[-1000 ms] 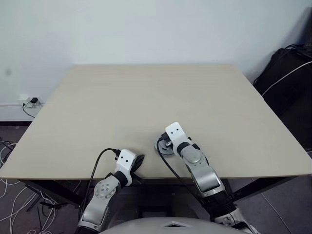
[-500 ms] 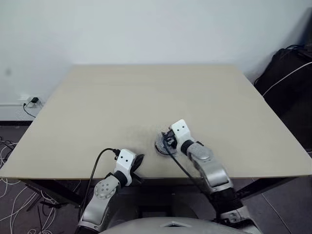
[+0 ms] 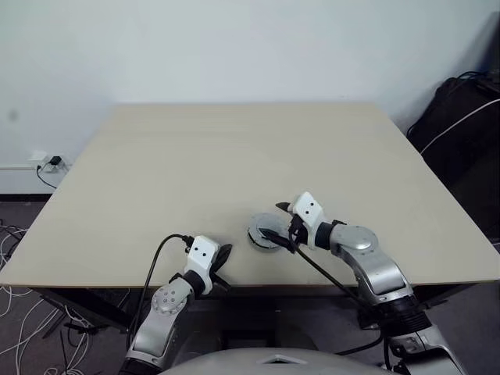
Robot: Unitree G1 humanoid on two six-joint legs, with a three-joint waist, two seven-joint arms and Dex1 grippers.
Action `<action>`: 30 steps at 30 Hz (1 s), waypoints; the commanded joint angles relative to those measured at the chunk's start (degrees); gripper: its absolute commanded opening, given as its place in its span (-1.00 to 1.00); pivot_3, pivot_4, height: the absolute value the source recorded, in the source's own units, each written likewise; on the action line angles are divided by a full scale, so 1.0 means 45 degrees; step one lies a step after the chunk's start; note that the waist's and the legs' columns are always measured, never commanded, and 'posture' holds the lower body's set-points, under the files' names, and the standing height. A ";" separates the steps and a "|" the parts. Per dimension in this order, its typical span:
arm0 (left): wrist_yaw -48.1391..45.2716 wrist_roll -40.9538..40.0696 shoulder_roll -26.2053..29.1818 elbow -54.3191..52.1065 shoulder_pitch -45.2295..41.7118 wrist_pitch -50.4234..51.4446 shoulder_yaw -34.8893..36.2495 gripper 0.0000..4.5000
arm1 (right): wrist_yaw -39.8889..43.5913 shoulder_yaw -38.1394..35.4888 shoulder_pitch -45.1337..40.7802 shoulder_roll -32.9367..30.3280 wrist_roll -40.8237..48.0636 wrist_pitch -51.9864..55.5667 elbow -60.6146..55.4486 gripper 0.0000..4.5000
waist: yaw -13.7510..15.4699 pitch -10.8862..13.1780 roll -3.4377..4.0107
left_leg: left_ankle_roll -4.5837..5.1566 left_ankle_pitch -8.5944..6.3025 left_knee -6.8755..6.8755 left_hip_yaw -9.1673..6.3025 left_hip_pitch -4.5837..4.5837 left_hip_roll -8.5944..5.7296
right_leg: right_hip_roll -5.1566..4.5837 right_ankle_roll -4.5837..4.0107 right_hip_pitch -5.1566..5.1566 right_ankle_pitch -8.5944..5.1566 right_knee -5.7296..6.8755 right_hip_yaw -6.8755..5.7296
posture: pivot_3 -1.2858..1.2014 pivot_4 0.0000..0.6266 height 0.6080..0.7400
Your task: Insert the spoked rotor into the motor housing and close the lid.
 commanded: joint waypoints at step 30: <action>0.0228 -0.0064 0.0047 -0.0835 0.0347 -0.0066 0.0232 -1.00 | 0.1123 0.0743 -0.1794 0.0195 -0.0242 -0.0923 0.3689 1.00 | 0.0075 0.0001 -0.0004 | 0.0003 -0.0002 0.0000 0.0000 -0.0005 -0.0001 | -0.0002 -0.0071 -0.0006 0.0041 0.0001 -0.0001 | 0.03 -1.00 1.00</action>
